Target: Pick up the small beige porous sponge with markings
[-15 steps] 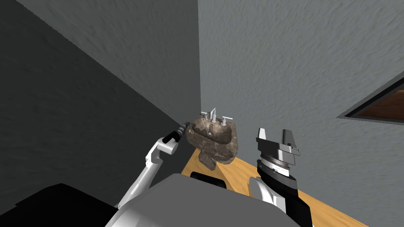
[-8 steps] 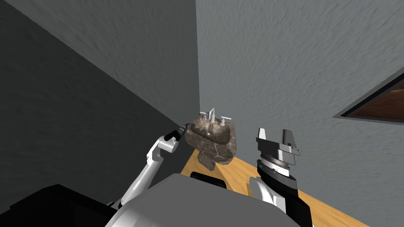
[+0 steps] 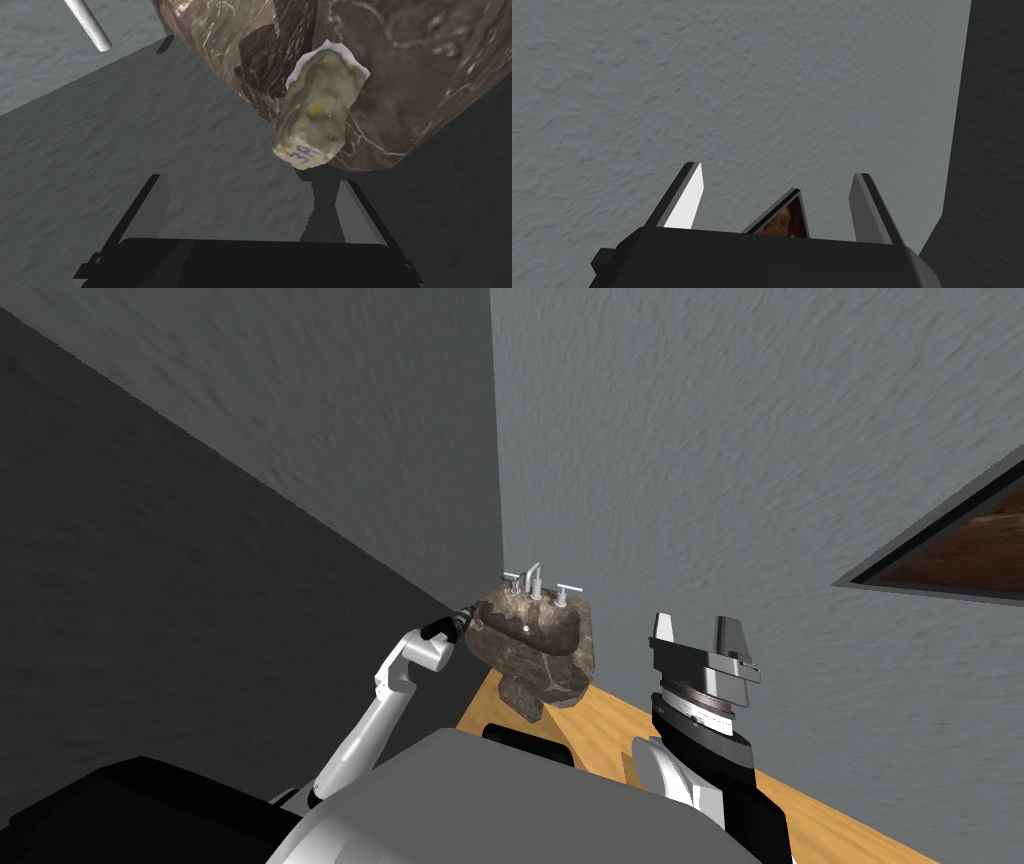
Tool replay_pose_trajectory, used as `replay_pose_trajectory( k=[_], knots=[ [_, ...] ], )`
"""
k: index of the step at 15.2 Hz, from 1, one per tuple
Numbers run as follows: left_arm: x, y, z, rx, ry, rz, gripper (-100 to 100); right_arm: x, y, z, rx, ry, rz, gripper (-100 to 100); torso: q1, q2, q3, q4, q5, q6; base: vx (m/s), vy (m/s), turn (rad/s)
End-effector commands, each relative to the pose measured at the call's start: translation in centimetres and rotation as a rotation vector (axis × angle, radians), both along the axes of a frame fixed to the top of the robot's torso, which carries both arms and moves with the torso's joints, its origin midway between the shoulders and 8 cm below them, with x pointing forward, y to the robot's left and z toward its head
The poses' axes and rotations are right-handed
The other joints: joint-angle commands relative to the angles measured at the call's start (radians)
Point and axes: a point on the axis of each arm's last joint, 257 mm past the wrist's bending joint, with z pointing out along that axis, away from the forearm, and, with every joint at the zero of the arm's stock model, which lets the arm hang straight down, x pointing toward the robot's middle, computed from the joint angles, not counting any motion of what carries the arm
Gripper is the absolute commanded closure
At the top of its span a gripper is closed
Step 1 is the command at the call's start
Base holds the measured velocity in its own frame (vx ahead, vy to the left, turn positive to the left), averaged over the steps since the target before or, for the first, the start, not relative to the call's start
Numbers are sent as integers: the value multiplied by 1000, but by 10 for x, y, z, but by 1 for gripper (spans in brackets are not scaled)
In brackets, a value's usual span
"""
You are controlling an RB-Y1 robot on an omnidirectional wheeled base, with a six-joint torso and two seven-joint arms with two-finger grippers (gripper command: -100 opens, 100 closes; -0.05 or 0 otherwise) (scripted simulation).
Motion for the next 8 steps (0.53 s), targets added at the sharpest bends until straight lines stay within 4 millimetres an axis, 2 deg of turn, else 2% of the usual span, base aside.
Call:
replay_pose_trajectory(
  k=[1,8],
  knots=[
    [-2,2,-5,4,26,6,-100,0,0,0,0,0,0,0,0,0,0,0,0,0,16,-22,1],
    [-13,12,-27,33,155,32,-100,0,0,0,0,0,0,0,1,0,0,0,0,0,18,-24,-20]
  ],
)
